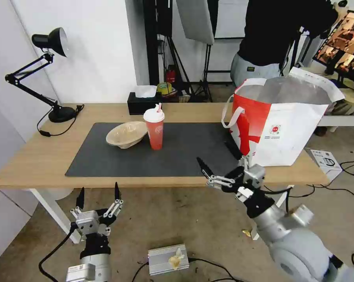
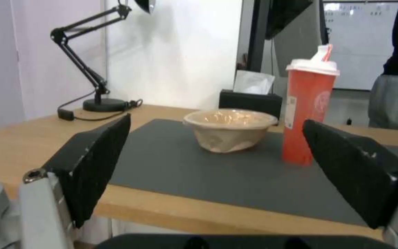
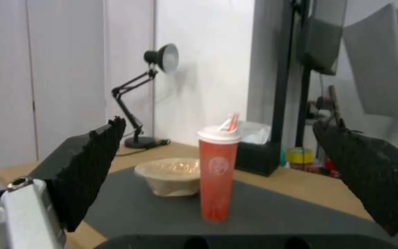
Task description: Pick up the trash from the table and place it into the takeout bag.
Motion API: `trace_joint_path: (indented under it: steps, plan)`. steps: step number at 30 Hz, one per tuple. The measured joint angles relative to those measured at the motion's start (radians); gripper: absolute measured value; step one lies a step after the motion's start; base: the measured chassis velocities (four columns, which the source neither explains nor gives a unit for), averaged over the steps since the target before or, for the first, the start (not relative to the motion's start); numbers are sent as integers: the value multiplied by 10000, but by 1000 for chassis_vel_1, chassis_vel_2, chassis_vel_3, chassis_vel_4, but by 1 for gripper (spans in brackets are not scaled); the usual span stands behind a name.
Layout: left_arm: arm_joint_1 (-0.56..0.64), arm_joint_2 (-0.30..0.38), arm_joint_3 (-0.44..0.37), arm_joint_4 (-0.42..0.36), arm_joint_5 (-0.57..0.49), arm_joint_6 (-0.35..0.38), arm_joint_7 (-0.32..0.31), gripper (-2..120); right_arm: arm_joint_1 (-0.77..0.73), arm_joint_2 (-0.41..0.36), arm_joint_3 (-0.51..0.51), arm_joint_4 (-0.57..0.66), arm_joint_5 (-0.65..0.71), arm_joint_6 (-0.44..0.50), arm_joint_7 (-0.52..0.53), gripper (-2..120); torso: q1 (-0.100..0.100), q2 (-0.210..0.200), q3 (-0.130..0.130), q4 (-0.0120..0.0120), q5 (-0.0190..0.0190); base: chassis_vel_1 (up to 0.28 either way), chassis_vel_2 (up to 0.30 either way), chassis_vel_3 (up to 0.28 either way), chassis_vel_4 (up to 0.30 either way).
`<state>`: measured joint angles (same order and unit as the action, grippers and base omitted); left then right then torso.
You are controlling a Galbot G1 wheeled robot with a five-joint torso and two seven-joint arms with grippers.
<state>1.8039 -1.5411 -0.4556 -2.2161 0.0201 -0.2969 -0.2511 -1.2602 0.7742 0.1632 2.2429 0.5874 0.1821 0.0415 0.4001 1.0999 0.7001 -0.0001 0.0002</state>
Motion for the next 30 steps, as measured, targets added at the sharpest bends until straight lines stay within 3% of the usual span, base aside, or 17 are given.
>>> trace_joint_path:
  steps: [7, 9, 14, 30]
  plan:
    - [-19, -183, -29, 116, 122, 0, 1, 100, 1699, 339, -1309, -698, 273, -247, 6, 100, 0, 0, 0, 2, -2, 0, 0, 0, 0]
    - [-19, -255, -191, 105, 129, 8, -5, 100, 3156, 804, -2360, -1538, 484, -445, 117, 100, 0, 0, 0, 2, -3, 0, 0, 0, 0]
    - [26, -258, -328, 30, 125, 16, -11, 100, 4264, 1297, -3190, -2402, 588, -644, 201, 100, 0, 1, 0, 3, -4, 0, 0, 0, 0]
    - [7, -252, -479, 79, 31, 28, -29, 100, 5733, 2830, -4207, -4053, 324, -1081, 351, 100, 0, 1, -1, 2, -4, 0, 0, 0, 0]
